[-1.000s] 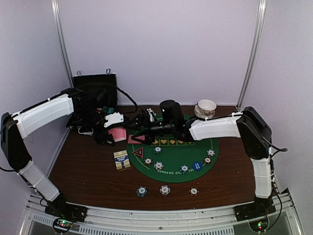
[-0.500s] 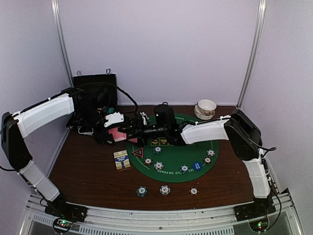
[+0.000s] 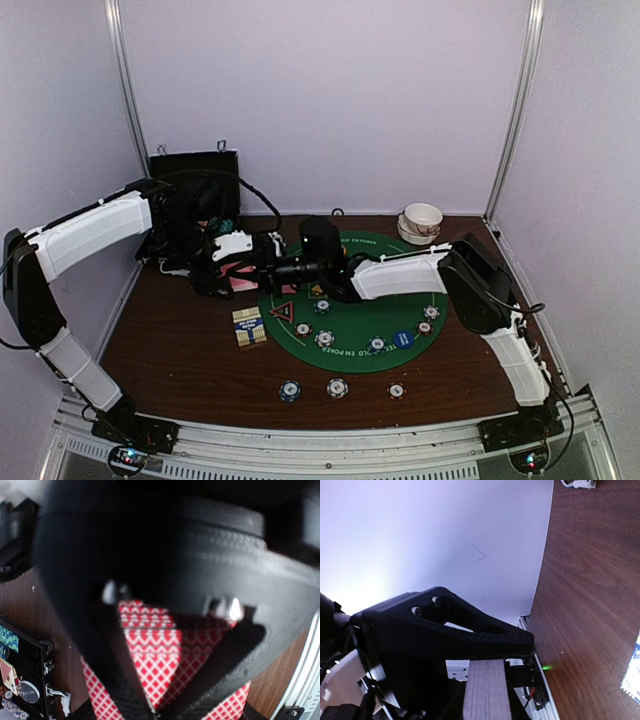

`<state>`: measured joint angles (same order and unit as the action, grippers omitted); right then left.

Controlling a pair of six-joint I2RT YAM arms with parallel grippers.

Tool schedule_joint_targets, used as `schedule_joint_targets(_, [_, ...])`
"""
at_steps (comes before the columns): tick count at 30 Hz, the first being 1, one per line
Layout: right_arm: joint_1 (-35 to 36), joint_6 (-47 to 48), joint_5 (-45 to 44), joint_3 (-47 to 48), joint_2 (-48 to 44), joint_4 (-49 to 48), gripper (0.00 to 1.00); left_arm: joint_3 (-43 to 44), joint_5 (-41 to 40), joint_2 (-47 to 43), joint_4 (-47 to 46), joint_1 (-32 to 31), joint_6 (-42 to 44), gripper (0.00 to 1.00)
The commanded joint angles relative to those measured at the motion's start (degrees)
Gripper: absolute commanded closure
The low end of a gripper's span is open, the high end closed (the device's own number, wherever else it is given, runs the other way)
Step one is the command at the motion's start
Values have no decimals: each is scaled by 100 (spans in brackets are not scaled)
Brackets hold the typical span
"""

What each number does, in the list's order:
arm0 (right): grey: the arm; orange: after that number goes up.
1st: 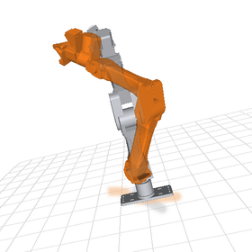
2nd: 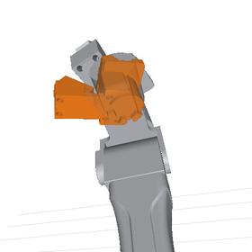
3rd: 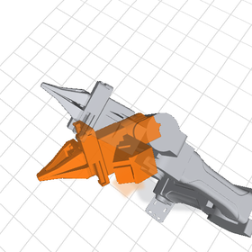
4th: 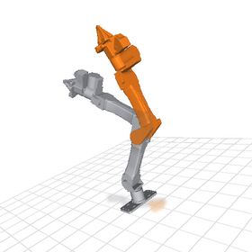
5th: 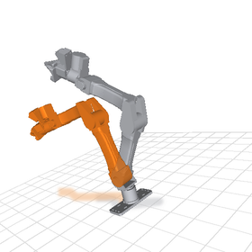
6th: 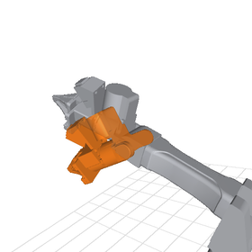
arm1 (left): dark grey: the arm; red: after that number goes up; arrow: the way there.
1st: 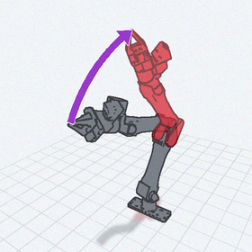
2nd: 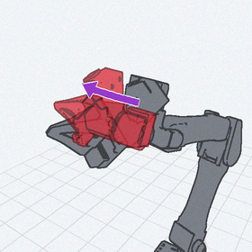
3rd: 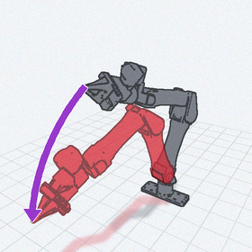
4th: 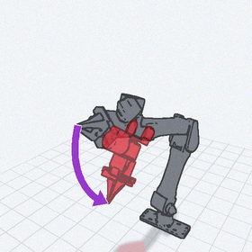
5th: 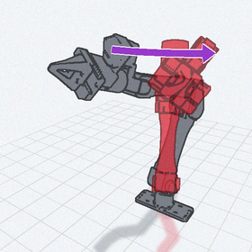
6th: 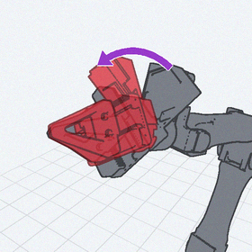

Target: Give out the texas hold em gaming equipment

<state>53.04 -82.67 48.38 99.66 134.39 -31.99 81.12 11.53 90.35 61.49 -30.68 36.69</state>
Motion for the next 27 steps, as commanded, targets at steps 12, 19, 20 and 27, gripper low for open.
schedule_joint_targets(12, [15, -627, 144, -585, -358, -1422, 100, -303, 780, -384, -246, 48, -14, 2])
schedule_joint_targets(19, [23, -816, 245, -590, -344, -1727, 100, -318, 815, -240, -281, 78, 107, 7])
schedule_joint_targets(20, [20, -820, 257, -586, -348, -1728, 100, -316, 862, -232, -285, 79, 122, 8])
schedule_joint_targets(27, [14, -831, 291, -608, -328, -1729, 100, -256, 993, -221, -278, 123, 167, 28])
